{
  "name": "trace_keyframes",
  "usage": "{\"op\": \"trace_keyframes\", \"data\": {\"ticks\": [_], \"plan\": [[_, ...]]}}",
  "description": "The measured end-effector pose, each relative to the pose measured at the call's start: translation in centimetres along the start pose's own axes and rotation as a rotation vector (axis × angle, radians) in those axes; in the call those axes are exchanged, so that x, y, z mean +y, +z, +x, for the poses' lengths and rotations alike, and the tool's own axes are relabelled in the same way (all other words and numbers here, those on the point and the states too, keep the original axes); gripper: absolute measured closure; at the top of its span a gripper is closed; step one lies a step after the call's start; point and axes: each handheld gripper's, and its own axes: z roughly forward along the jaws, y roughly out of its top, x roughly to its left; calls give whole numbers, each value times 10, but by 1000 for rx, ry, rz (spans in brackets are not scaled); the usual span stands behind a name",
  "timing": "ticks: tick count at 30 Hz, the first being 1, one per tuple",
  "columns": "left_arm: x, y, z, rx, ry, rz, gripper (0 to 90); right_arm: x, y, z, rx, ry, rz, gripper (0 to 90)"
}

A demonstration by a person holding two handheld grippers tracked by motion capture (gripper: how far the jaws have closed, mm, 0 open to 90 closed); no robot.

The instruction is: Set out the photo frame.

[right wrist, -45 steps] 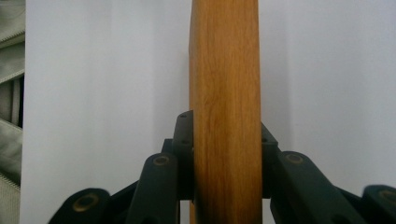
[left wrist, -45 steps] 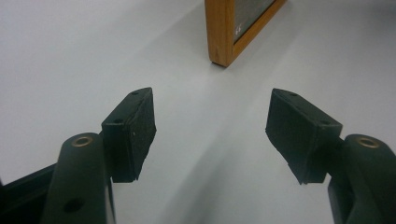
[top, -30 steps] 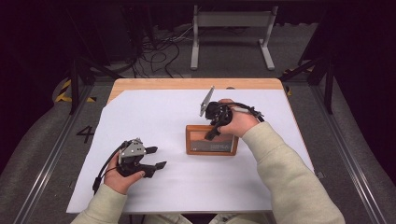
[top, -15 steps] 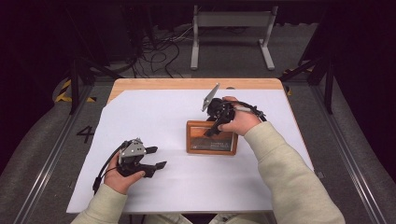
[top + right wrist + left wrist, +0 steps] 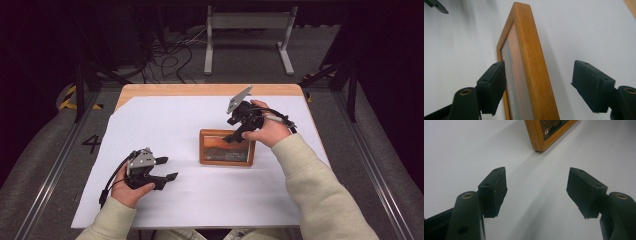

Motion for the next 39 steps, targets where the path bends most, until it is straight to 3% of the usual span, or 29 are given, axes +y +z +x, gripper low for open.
{"op": "trace_keyframes", "data": {"ticks": [7, 14, 19, 26, 28, 32, 39], "plan": [[0, 0, 0, 6, -6, 0, 319, -30, -24, 10, -55, 32, -103, 299], [0, 0, 2, 11, -15, -2, 303, -59, -52, 14, -117, 95, -189, 315], [0, 0, 2, 14, -17, -5, 302, -71, -61, 21, -140, 118, -241, 344], [0, -3, 5, 24, -23, -19, 302, -96, -75, 35, -199, 189, -324, 365], [0, -4, 8, 31, -28, -24, 302, -104, -77, 38, -209, 253, -318, 255], [-1, -6, 11, 43, -37, -27, 298, -113, -81, 41, -232, 251, -338, 224], [-2, -7, 12, 47, -44, -37, 294, -141, -85, 46, -266, 326, -380, 69]]}}
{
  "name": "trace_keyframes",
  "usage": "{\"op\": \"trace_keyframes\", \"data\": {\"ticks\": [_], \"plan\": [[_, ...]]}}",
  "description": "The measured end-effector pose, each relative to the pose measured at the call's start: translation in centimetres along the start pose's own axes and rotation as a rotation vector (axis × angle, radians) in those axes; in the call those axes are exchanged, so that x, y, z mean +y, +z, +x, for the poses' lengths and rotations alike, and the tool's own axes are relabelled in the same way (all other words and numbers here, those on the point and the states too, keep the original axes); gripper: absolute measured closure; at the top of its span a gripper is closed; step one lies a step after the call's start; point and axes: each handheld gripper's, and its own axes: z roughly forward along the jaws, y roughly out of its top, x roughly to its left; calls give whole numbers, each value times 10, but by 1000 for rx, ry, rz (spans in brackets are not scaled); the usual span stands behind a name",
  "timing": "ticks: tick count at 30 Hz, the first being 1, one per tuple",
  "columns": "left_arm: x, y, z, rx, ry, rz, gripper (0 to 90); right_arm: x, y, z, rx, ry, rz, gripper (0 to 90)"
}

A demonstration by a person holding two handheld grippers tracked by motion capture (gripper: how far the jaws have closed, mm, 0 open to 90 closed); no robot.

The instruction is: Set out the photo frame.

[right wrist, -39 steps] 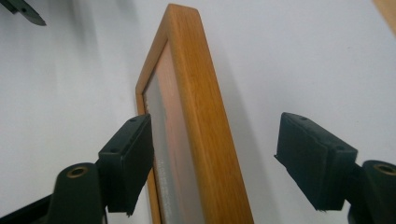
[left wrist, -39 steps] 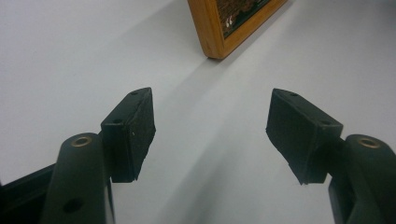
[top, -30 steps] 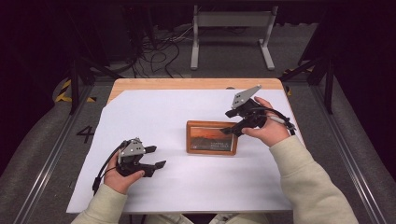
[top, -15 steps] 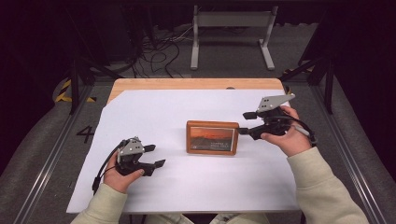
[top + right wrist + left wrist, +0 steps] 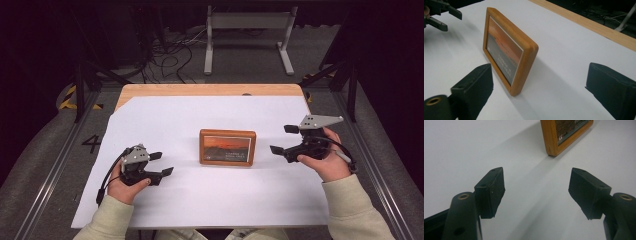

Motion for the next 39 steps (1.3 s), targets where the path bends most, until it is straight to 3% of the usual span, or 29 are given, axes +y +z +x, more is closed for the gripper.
{"op": "trace_keyframes", "data": {"ticks": [12, 20, 26, 33, 39], "plan": [[0, -1, 0, 1, -8, -28, 284, -35, -3, 2, -38, 45, -106, 39], [-1, -1, -1, 9, -3, -39, 275, -55, 0, 5, -53, 42, -132, 43], [-1, -1, -3, 8, -2, -45, 274, -70, 6, 9, -74, 36, -101, 43], [-1, 0, -4, 3, -1, -49, 274, -84, 12, 11, -110, 45, -129, 42], [-2, 1, -4, 3, -2, -50, 273, -98, 21, 8, -114, 54, -81, 44]]}}
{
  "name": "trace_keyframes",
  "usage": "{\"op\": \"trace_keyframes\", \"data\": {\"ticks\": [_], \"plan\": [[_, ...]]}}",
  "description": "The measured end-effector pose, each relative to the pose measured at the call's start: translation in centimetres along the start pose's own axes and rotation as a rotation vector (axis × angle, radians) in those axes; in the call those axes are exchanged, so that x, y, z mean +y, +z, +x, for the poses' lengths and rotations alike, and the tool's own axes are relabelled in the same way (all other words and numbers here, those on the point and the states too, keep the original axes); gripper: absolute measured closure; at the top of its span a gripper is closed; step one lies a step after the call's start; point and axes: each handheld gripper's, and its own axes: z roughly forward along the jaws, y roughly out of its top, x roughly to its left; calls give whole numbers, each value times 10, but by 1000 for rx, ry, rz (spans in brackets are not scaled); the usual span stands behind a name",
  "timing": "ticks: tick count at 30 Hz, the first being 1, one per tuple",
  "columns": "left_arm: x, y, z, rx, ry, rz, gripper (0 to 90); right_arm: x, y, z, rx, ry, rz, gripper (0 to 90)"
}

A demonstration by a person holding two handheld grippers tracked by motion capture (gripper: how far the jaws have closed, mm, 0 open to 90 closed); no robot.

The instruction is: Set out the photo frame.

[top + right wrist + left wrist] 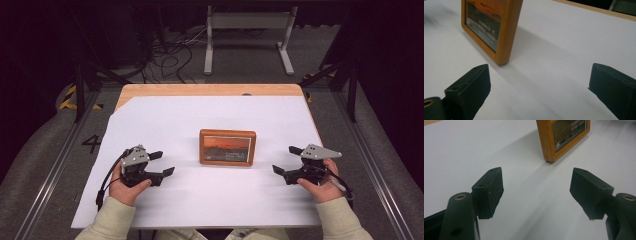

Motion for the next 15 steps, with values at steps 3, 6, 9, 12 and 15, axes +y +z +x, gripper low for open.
{"op": "trace_keyframes", "data": {"ticks": [3, 6, 9, 12, 15], "plan": [[0, 1, 0, -3, -1, 3, 273, -3, 3, 1, -12, -3, 3, 41], [0, 1, 0, -4, -2, 2, 273, -4, 6, 4, -22, -9, 3, 41], [0, 0, 0, -4, -3, 1, 273, -4, 6, 5, -16, -10, -9, 42], [0, 0, 0, -2, 0, 2, 273, -2, 4, 5, -17, -8, -18, 42], [-1, 1, 0, 2, -5, 11, 273, 0, 3, 5, -17, -1, -28, 41]]}}
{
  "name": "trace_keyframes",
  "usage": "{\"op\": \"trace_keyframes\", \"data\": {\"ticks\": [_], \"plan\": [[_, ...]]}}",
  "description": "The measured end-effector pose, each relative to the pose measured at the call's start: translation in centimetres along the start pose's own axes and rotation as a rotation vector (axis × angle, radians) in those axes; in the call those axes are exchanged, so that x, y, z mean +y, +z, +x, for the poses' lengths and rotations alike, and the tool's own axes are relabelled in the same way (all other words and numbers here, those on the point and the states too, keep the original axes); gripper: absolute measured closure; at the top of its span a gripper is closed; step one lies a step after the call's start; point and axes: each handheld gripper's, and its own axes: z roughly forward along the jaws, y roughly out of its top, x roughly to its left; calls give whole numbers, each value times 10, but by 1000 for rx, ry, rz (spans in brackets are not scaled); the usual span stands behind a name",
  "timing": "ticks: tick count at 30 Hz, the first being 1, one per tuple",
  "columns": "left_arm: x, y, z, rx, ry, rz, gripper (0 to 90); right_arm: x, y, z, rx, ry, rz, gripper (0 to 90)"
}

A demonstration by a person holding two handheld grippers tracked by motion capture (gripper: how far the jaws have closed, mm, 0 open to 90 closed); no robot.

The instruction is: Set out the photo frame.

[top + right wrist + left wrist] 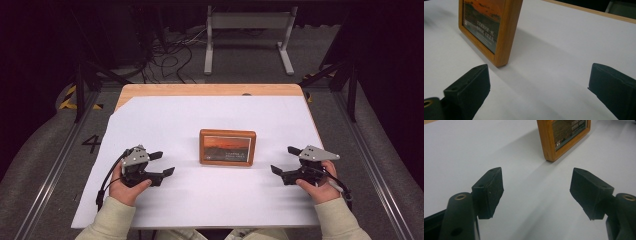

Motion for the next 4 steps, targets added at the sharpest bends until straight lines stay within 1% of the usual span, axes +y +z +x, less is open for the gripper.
{"op": "trace_keyframes", "data": {"ticks": [1, 4], "plan": [[0, 0, 0, 3, 2, 2, 273, 1, 0, 0, -2, -4, -1, 40], [-1, 1, 2, 21, -12, 27, 273, 2, 0, 0, 2, 1, 0, 39]]}}
